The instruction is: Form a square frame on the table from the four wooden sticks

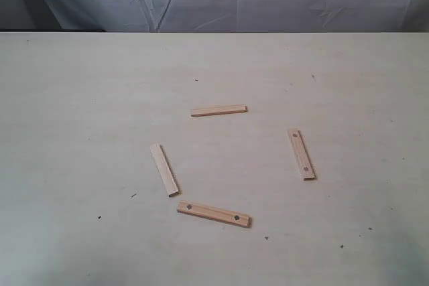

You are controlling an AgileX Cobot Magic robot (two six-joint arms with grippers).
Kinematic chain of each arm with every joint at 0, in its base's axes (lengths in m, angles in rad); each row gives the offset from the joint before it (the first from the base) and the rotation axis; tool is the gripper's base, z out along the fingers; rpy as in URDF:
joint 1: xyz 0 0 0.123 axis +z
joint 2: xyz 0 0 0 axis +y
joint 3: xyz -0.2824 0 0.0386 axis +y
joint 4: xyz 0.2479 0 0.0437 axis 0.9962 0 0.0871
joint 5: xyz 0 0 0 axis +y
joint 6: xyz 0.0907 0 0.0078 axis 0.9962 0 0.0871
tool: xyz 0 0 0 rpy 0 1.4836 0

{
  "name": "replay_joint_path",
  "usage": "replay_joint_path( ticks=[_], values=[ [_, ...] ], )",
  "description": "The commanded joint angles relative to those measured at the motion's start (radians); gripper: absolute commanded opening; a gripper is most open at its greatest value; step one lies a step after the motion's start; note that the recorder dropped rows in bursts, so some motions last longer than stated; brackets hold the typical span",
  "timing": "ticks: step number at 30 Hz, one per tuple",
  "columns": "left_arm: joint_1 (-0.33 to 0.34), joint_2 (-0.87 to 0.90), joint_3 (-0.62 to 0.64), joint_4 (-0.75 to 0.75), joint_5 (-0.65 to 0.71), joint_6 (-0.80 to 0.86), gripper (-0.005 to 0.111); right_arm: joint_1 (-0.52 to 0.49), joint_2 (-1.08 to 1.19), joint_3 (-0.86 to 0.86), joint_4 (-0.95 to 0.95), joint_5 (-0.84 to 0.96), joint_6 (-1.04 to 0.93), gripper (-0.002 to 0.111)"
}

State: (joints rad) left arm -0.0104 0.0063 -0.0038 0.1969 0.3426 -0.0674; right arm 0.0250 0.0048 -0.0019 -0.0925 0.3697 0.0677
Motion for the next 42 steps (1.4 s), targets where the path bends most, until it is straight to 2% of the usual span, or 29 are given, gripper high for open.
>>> replay_joint_path(
  ticks=[1,19,21,30,42],
  values=[
    [0.002,-0.006,0.004,0.002,0.001,-0.001,0.0,-0.002,-0.005,0.002,-0.004,-0.013,-0.004,0.0],
    [0.002,-0.006,0.004,0.002,-0.002,-0.001,0.0,-0.002,-0.005,0.002,-0.021,-0.022,-0.004,0.0],
    [0.002,-0.006,0.004,0.002,-0.002,-0.001,0.0,-0.002,-0.005,0.002,-0.021,-0.057,-0.004,0.0],
    [0.002,-0.006,0.004,0.002,-0.004,-0.001,0.0,-0.002,-0.005,0.002,-0.006,-0.468,-0.004,0.0],
    [0.002,-0.006,0.004,0.002,-0.004,-0.001,0.0,-0.002,-0.005,0.002,-0.006,-0.53,-0.004,0.0]
  ],
)
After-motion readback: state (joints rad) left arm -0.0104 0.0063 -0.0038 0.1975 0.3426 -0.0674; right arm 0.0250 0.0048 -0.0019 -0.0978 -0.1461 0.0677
